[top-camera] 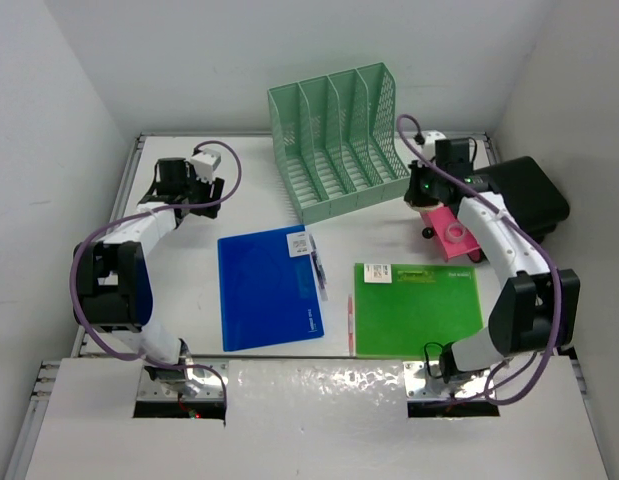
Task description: Organize the desk
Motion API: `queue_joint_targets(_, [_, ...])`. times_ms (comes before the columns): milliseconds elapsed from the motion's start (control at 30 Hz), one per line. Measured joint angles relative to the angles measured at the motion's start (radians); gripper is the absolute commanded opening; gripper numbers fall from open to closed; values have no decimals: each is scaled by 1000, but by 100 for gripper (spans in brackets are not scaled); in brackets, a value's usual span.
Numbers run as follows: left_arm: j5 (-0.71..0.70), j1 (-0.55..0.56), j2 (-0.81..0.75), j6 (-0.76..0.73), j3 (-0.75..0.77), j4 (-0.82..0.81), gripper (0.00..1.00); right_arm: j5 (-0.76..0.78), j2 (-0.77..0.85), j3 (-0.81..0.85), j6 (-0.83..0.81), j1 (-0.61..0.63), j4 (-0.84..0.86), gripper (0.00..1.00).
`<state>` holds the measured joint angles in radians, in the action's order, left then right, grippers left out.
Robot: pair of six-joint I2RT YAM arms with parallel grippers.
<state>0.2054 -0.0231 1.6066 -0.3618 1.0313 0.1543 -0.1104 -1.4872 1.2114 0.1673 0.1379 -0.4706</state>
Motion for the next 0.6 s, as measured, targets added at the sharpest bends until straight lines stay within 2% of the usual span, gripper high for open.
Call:
queue_joint_targets(233, [2,0,0,0,0,0,58,-51,-20,-8,41,-105,-21,0])
queue_joint_targets(333, [1,0,0,0,0,0,58,-84,-60,-8,55,-162,-21,5])
queue_joint_targets(433, [1,0,0,0,0,0,58,-101,-92,-11,71,-210,-26,6])
queue_joint_targets(600, [2,0,0,0,0,0,58,-97,-96,-22,77,-241,-30,6])
